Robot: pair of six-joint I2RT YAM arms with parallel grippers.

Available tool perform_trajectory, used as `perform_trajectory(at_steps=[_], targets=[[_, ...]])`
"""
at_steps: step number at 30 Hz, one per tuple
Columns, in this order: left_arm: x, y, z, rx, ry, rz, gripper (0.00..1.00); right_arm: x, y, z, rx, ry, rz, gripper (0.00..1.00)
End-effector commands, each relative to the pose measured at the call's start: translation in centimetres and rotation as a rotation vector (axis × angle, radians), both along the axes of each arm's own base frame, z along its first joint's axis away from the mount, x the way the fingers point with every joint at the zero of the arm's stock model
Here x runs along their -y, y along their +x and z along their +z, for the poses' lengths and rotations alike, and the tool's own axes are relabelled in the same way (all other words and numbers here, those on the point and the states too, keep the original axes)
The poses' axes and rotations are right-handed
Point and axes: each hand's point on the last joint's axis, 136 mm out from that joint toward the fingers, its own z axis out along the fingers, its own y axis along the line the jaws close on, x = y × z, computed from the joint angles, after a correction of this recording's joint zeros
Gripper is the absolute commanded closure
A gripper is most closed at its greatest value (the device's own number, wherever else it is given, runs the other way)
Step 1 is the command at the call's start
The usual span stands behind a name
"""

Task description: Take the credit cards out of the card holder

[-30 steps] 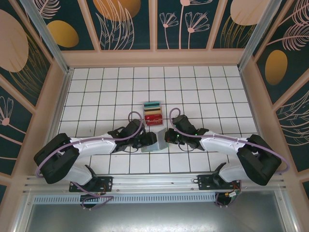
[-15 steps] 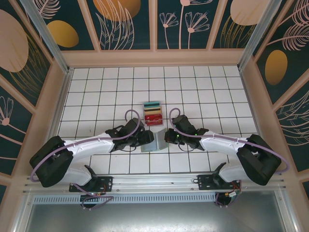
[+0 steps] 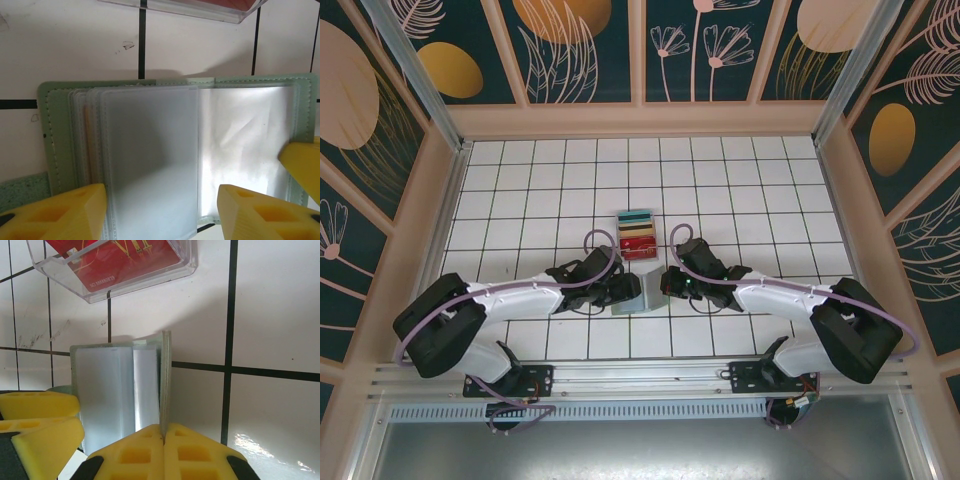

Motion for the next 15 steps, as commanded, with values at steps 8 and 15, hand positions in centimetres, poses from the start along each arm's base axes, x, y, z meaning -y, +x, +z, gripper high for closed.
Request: perform_trajectory(at_steps=[8, 15], targets=[[1.1, -0.1, 0.2, -0.003, -0.051, -0.04, 0.39, -0.3, -0.2, -0.4, -0.005, 0.003, 0.001, 1.0], [3.3, 0.4, 3.0, 0.049, -0.168, -0.086, 0.39, -0.3, -0.3, -0.5, -0.007, 0.002, 0.001, 1.0]])
